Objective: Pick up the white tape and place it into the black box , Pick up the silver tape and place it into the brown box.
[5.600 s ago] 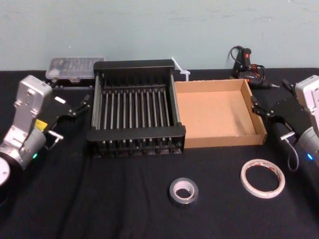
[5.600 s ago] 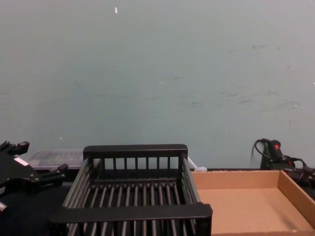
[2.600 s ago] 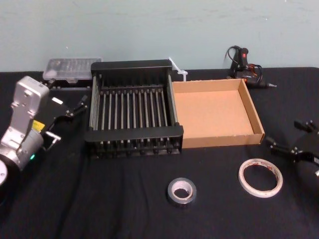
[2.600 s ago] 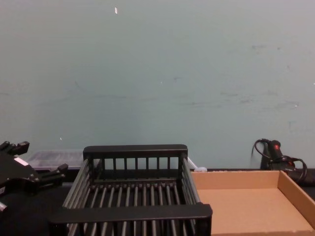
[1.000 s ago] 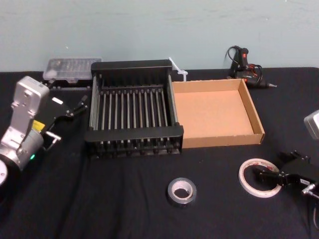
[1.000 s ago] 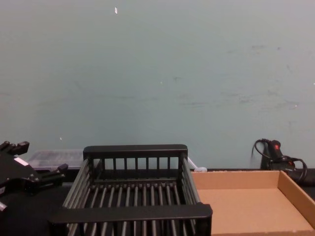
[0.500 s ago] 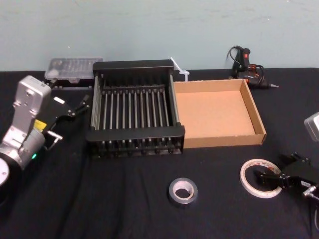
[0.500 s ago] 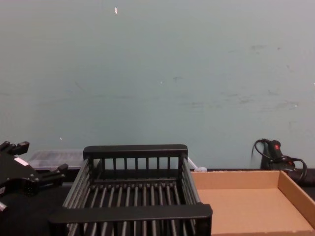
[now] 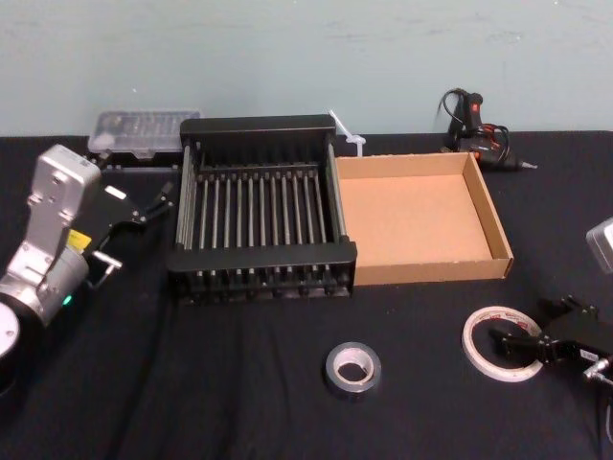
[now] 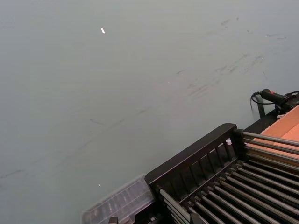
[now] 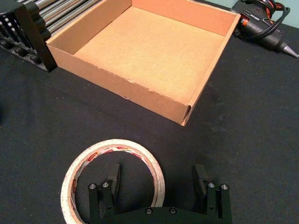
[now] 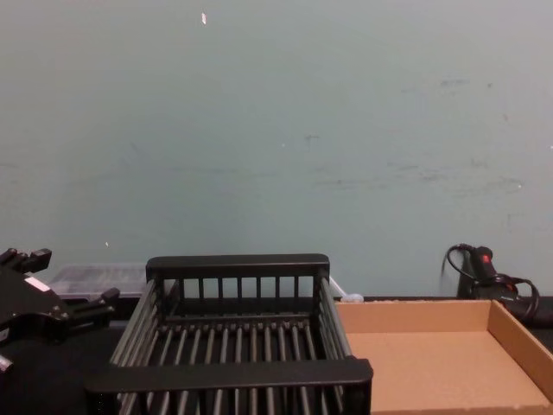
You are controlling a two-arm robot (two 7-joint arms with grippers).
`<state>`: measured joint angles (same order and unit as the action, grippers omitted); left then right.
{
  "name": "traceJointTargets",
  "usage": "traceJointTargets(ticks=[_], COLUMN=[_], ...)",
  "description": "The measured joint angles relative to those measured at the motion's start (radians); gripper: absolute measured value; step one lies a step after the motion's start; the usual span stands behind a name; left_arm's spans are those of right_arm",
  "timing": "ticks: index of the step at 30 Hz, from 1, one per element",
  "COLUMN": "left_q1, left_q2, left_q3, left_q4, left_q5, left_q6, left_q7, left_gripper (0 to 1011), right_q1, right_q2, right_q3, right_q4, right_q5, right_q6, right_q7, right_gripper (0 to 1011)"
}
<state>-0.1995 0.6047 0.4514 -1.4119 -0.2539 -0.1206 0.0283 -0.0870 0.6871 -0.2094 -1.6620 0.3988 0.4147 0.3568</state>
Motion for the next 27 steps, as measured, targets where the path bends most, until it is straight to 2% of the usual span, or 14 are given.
traceJointTargets(ticks=[9, 11, 21, 24, 27], left_q1=[0.000, 0.000, 0.000, 0.000, 0.000], left_q2=[0.000, 0.000, 0.000, 0.000, 0.000], left_q3=[0.000, 0.000, 0.000, 0.000, 0.000], left_q4=[0.000, 0.000, 0.000, 0.000, 0.000], left_q5=[0.000, 0.000, 0.000, 0.000, 0.000], left_q6=[0.000, 0.000, 0.000, 0.000, 0.000], left_q7=[0.000, 0.000, 0.000, 0.000, 0.000], left_gripper=[1001, 1001, 1001, 1001, 1001], right_q1=[-0.001, -0.001, -0.001, -0.001, -0.001], right_q2=[0.001, 0.001, 0.001, 0.001, 0.001], right_q3=[0.000, -0.001, -0.001, -0.001, -0.001], right_q4=[0.000, 0.000, -0.001, -0.001, -0.001], right_q5=[0.000, 0.000, 0.000, 0.000, 0.000], right_q6=[-0.001, -0.001, -0.002, -0.002, -0.002], right_q7=[-0.001, -0.001, -0.001, -0.002, -0.002], right_gripper=[1002, 977, 743, 605, 544])
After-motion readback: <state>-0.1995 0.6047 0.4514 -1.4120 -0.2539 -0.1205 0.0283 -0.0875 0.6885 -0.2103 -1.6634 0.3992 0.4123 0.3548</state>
